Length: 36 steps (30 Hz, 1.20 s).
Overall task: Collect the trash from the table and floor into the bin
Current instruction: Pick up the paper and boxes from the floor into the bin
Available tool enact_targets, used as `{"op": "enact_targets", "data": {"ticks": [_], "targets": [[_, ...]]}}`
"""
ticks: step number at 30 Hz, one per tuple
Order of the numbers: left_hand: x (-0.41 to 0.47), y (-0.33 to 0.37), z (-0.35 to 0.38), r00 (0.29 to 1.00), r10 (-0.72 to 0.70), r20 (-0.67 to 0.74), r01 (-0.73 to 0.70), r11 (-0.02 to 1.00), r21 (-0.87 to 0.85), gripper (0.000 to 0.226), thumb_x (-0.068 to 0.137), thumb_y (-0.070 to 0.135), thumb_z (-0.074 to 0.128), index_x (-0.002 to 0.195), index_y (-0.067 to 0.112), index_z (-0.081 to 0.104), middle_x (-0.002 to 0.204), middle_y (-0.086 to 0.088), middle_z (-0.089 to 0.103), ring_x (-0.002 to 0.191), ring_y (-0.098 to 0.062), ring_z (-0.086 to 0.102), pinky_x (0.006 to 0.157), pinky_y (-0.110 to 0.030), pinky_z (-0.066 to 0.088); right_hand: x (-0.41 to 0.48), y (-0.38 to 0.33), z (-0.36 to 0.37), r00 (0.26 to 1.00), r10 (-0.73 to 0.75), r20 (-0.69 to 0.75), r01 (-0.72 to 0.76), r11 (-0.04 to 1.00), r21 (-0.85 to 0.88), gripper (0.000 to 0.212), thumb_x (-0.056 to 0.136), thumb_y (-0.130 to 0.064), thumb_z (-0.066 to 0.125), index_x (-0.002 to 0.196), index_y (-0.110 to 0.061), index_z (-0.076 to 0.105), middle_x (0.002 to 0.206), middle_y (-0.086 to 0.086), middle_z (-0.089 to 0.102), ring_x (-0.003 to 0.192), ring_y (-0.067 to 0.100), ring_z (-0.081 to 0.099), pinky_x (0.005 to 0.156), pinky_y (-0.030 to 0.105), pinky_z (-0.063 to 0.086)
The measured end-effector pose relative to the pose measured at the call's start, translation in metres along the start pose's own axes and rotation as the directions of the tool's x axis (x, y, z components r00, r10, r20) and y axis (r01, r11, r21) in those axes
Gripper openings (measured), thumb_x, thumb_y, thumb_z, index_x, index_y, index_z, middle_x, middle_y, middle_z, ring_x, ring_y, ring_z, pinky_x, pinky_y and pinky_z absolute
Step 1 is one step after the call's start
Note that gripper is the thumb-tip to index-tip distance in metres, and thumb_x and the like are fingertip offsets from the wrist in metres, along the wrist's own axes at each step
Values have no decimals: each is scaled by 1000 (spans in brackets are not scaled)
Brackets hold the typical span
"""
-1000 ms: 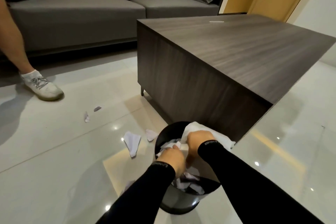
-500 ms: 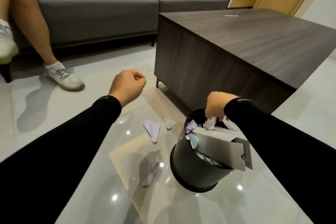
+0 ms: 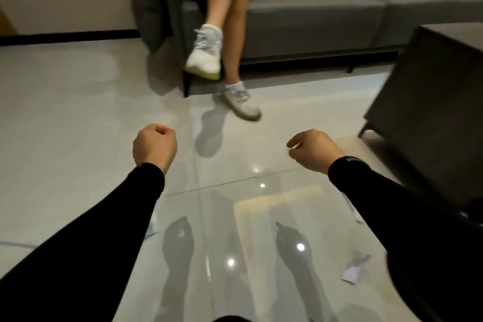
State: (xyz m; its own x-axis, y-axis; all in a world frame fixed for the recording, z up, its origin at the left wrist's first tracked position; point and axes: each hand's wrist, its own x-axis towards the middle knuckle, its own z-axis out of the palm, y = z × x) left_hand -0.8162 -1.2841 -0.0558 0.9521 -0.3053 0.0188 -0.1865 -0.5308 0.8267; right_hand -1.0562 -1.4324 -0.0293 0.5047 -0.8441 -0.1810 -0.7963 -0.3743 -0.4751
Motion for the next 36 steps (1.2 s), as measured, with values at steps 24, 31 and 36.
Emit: {"op": "enact_targets", "data": {"ticks": [24,31,36], "targets": [[17,-240,73,876,-182,446,-144,784,603,44,81,31,60,117,11,46,114,-19,62,102,-36,59,72,-31,39,39,103,155,987,155,29,-157,954,254,32,83,-9,56,111,-19,66,101,2,70,88,18,63,79,25,46],[-41,-111,168,654,243,716,-489,858,156,35,74,30,71,106,19,61,102,-11,68,94,-32,59,68,-27,34,-6,188,132,924,382,-30,-369,908,201,33,83,-9,55,113,-15,66,106,4,70,86,14,60,82,21,43],[-99,-60,211,480,312,820,-559,829,11,21,72,33,70,84,22,58,87,-1,62,87,-26,58,62,-28,36,-31,224,127,873,487,-36,-472,860,191,36,83,-10,59,118,-14,64,117,7,67,102,21,62,93,30,48]]}}
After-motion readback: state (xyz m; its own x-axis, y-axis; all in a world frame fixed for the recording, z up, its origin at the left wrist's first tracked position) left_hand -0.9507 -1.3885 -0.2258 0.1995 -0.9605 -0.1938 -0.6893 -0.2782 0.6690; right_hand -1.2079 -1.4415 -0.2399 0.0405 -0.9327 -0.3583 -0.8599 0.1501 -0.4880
